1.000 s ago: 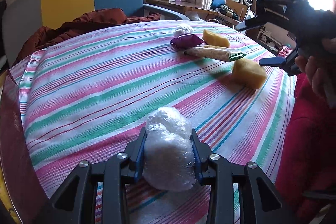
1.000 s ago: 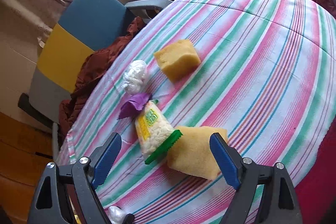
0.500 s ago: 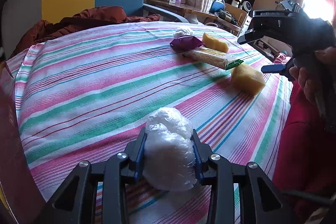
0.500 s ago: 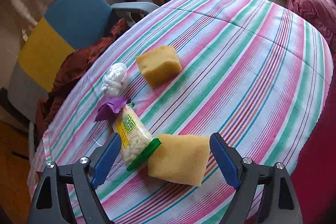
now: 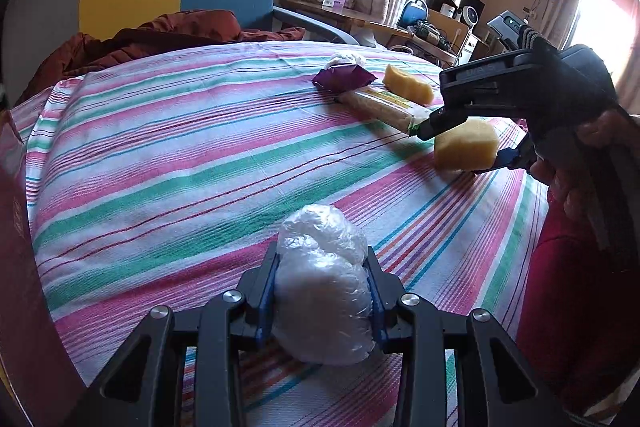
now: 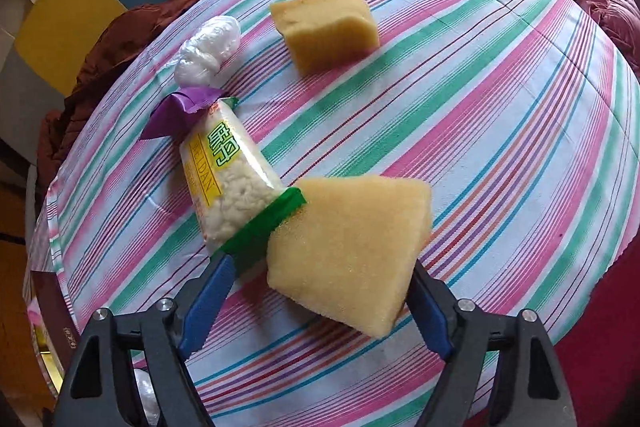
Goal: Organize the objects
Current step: 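Move the right gripper toward the large yellow sponge, then close the right gripper on the yellow sponge and lift it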
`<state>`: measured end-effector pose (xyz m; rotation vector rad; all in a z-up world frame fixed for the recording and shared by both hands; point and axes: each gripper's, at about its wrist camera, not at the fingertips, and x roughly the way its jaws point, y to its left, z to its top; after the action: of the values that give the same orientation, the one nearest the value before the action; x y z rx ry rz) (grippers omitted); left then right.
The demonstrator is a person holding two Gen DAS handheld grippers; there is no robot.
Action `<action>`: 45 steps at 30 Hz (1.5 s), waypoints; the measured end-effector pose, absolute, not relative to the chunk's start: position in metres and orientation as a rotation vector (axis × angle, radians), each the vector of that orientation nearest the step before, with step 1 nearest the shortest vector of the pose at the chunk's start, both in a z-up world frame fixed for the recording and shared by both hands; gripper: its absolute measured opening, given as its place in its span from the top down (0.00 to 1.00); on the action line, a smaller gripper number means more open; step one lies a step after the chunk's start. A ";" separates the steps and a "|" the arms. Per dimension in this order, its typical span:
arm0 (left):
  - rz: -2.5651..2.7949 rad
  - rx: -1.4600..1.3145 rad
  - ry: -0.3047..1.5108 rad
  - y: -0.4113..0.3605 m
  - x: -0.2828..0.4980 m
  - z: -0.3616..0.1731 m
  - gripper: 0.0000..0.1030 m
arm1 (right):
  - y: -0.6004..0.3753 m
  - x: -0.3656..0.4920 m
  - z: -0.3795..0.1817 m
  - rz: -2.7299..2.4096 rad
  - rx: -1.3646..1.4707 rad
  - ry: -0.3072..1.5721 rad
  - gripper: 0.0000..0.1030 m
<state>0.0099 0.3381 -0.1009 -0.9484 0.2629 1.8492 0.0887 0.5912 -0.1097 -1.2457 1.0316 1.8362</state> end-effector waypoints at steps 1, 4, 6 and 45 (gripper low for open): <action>1.848 -0.950 0.261 0.338 0.010 -0.101 0.62 | 0.591 0.089 -0.110 1.835 -1.245 1.029 0.18; 1.845 -0.952 0.254 0.338 0.010 -0.101 0.62 | 0.590 0.090 -0.109 1.832 -1.243 1.022 0.19; 1.847 -0.949 0.258 0.337 0.010 -0.101 0.62 | 0.589 0.090 -0.108 1.831 -1.246 1.015 0.27; 1.822 -0.962 0.209 0.334 0.004 -0.101 0.62 | 0.604 0.111 -0.087 1.869 -1.233 1.107 0.25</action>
<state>0.0039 0.3338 -0.1014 -0.9622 0.2089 1.8224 0.1107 0.6043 -0.0867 -1.2328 1.1066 1.8693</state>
